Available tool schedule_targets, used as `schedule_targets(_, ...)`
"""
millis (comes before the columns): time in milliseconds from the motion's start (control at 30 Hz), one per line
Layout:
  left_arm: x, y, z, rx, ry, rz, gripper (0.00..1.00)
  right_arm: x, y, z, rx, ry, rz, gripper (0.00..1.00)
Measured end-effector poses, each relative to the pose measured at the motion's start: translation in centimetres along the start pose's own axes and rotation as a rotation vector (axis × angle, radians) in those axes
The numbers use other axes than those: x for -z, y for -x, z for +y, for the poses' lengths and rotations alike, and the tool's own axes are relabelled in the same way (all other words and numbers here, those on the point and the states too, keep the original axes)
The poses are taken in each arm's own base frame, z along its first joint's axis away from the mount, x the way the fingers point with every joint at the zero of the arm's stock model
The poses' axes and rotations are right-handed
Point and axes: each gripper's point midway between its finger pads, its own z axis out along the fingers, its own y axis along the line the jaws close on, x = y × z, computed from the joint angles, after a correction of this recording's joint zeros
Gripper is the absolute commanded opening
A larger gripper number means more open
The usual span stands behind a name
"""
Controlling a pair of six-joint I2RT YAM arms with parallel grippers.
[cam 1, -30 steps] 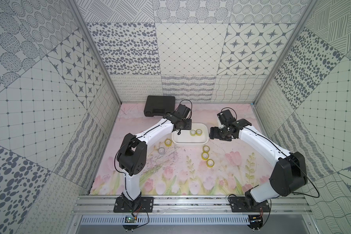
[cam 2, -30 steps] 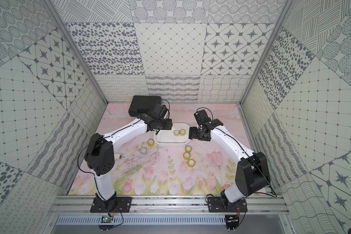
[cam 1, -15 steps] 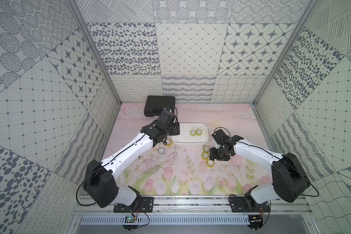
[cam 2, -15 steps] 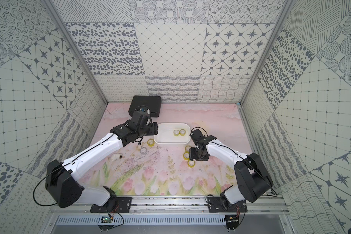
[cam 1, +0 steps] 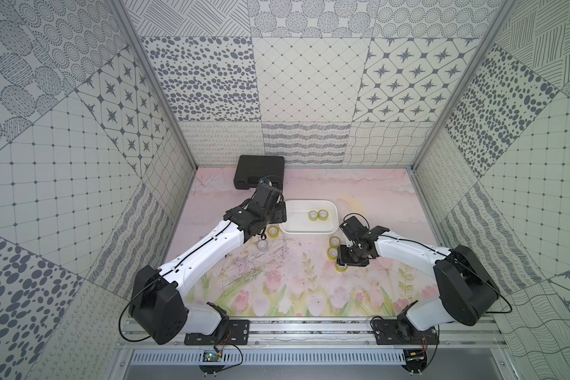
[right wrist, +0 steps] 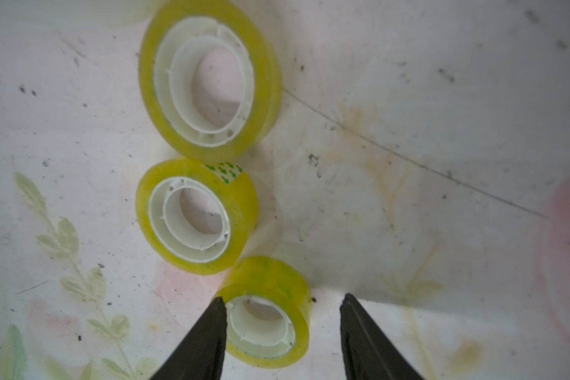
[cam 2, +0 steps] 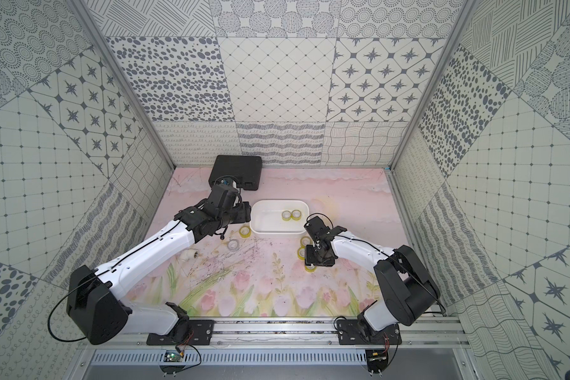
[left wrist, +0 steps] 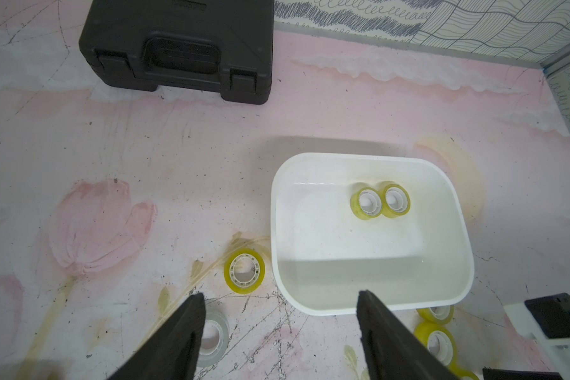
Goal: Put the transparent tape into the storage box
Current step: Pick up the tape at the center of the board.
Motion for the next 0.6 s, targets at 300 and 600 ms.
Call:
schedule_targets(300, -0.1, -0.1, 0.1, 0.007, 0.002, 0.002, 0.78, 1.9, 0.4, 0.0, -0.016, 0.014, -0.055, 0.54)
schedule_targets(600, -0.5, -0.3, 0.0, 0.011, 0.004, 0.011, 0.78, 0.2, -0.4, -0.6, -0.017, -0.023, 0.001, 0.48)
